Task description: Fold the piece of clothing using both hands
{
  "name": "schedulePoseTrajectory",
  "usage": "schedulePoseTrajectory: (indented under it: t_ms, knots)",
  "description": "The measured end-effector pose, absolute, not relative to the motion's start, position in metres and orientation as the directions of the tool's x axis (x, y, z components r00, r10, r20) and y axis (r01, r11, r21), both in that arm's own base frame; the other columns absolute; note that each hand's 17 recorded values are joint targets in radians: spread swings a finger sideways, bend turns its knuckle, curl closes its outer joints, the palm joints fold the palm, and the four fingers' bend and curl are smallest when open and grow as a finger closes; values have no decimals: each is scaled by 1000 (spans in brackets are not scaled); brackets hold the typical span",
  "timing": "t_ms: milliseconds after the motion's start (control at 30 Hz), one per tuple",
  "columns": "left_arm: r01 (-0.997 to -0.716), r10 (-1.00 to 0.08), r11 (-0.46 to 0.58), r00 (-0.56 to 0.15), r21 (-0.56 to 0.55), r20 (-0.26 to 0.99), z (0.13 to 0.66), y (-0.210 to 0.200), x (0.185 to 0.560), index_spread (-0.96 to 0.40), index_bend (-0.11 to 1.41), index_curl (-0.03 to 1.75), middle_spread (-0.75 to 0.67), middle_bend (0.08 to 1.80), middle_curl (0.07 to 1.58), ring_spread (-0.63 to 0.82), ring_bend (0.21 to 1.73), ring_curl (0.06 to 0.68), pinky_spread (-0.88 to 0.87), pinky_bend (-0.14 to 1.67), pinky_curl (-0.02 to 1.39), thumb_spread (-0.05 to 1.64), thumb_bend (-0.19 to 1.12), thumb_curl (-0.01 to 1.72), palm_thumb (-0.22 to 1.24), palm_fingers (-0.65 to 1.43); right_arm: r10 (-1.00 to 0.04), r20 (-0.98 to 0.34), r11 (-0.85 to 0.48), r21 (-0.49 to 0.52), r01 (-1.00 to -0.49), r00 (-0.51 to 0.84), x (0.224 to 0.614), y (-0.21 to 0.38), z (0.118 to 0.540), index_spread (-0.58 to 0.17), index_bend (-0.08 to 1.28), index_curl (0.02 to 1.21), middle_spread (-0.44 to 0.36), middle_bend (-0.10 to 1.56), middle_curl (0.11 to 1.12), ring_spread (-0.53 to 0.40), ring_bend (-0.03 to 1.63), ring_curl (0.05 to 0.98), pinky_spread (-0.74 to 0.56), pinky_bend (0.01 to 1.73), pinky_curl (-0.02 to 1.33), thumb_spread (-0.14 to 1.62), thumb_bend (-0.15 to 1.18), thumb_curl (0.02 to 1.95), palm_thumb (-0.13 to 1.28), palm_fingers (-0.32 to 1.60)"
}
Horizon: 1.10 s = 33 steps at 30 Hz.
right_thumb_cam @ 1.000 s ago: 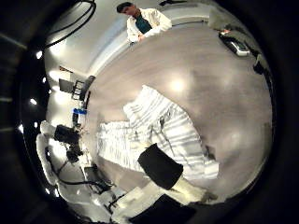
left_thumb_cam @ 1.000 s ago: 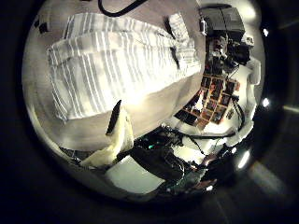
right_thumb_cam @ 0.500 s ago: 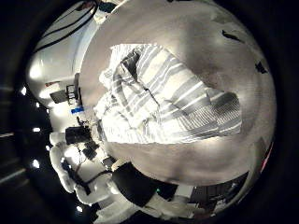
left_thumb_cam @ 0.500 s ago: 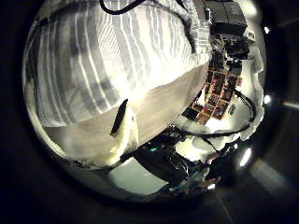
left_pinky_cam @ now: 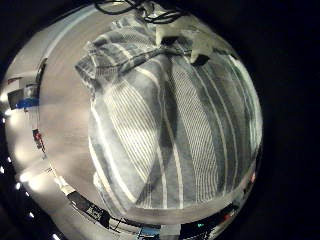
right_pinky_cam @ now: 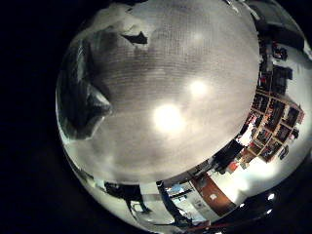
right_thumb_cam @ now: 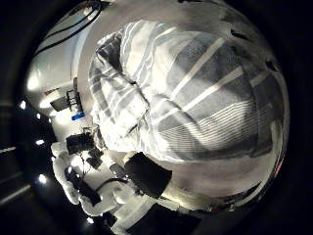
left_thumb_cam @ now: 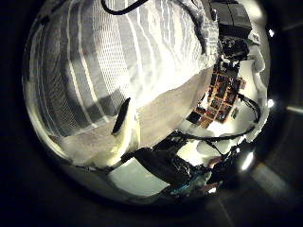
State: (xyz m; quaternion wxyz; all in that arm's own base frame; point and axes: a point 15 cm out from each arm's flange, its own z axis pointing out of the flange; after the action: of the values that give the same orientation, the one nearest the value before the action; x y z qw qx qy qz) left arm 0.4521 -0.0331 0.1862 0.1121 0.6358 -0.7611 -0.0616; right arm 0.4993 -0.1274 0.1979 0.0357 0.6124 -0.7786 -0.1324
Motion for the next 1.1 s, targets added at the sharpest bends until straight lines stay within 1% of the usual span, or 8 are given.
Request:
schedulePoseTrajectory:
  t_ms: [100, 233, 267, 333, 367, 433, 667, 1100]
  knots:
    - [-955, -982, 182, -165, 232, 91, 188, -34, 453, -42, 189, 452, 214, 170, 306, 364, 619, 243, 436, 304, 385, 1167, -19, 331, 386, 109, -963, -109, 212, 265, -941, -248, 498, -126, 191, -202, 228, 401, -33, 650, 449, -138, 1088, 354, 85, 936, 409, 1139, -16, 306, 230, 592]
    - [-955, -982, 185, -168, 232, 91, 188, -36, 453, -46, 189, 444, 213, 170, 300, 364, 616, 241, 435, 303, 380, 1164, -19, 334, 391, 112, -964, -117, 199, 271, -942, -237, 498, -122, 188, -260, 299, 431, -94, 730, 482, -215, 1150, 369, -169, 984, 397, 1148, 0, 322, 305, 993]
    - [-954, -981, 186, -170, 234, 90, 188, -38, 453, -46, 191, 443, 213, 169, 298, 364, 614, 240, 435, 302, 378, 1164, -19, 334, 392, 114, -964, -125, 197, 270, -943, -237, 499, -120, 187, -282, 350, 457, -113, 781, 503, -218, 1163, 380, -248, 956, 388, 1154, 10, 329, 346, 1141]
    - [-953, -981, 187, -169, 237, 91, 186, -37, 453, -47, 191, 440, 213, 169, 295, 364, 613, 239, 435, 302, 376, 1165, -21, 332, 388, 115, -958, -153, 198, 268, -943, -244, 502, -113, 187, -302, 413, 498, -133, 819, 524, -217, 1180, 401, -326, 929, 393, 1160, 18, 337, 393, 1194]
    - [-952, -981, 189, -171, 239, 92, 185, -37, 453, -47, 191, 439, 213, 169, 294, 365, 612, 239, 435, 301, 375, 1166, -20, 332, 388, 116, -953, -168, 200, 271, -941, -251, 502, -110, 186, -315, 538, 553, -135, 892, 550, -208, 1174, 414, -379, 913, 393, 1170, 58, 357, 497, 1356]
    - [-953, -981, 189, -170, 237, 97, 186, -38, 453, -48, 191, 437, 213, 169, 291, 365, 611, 238, 435, 301, 373, 1167, -20, 331, 387, 117, -943, -200, 205, 276, -939, -265, 501, -113, 185, -323, 687, 614, -134, 976, 578, -197, 1186, 430, -382, 962, 413, 1165, 107, 391, 633, 1448]
    - [-955, -980, 189, -169, 230, 104, 188, -40, 451, -48, 188, 431, 213, 170, 285, 365, 608, 236, 434, 301, 368, 1168, -19, 329, 386, 120, -914, -261, 247, 254, -935, -312, 499, -134, 193, -295, 959, 755, -125, 1177, 650, -179, 1341, 504, -303, 1196, 524, 1101, 202, 503, 961, 1322]
    - [-947, -971, 231, -211, 224, 108, 194, -60, 444, -48, 189, 421, 212, 169, 279, 365, 607, 234, 434, 301, 362, 1168, -19, 328, 386, 123, -884, -276, 324, 218, -921, -377, 451, -215, 224, -250, 1082, 822, -102, 1293, 670, -164, 1439, 554, -240, 1282, 612, 1068, 159, 654, 1037, 1217]
